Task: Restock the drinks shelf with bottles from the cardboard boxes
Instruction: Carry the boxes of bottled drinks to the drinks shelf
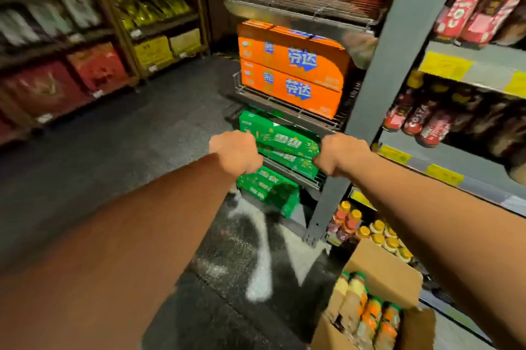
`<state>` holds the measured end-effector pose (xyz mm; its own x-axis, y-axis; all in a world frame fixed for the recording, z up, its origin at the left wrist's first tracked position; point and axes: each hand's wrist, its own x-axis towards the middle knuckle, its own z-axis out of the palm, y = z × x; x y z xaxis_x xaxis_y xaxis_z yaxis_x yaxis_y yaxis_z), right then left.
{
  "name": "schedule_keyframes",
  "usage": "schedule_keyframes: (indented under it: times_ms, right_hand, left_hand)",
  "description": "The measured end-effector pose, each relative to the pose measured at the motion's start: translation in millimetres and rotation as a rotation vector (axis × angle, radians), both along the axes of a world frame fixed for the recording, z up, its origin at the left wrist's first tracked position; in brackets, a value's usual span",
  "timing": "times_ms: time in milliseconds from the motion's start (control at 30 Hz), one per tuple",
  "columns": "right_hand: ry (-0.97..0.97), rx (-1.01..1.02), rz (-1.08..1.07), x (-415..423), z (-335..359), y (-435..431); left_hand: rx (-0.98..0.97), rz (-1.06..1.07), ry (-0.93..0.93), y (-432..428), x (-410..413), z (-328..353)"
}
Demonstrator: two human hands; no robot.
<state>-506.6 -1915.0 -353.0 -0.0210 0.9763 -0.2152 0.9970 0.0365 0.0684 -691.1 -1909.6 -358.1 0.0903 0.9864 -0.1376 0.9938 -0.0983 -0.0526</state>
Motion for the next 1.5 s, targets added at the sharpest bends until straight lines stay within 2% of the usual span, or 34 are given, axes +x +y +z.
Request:
schedule_keyframes:
  times_ms: [233, 400, 600, 733, 967, 1300, 1500]
  right_hand:
    - [-0.024, 0.043, 0.172, -160, 19, 33]
    - [0.040, 0.054, 0.226, -270, 30, 53]
    - [0.064, 0.052, 0.266, -362, 32, 95]
    - [0.039, 0.018, 0.306, -403, 24, 141]
    - [0.028, -0.006, 0.304, -444, 13, 262]
    - [0.028, 0.001, 0.307, -496, 51, 478]
    - [0.028, -0.013, 0.279, -541, 48, 596]
  left_hand:
    - [0.022, 0.170, 0.020, -2, -159, 17]
    - [0.042, 0.241, 0.034, 9, -264, 37]
    - [-0.025, 0.333, -0.003, 42, -346, 44]
    - [-0.051, 0.281, -0.002, 80, -387, 34]
    - [-0.035, 0.256, -0.048, 204, -431, 19]
    - [-0.013, 0.210, -0.047, 419, -486, 45]
    - [0.003, 0.146, -0.019, 544, -525, 58]
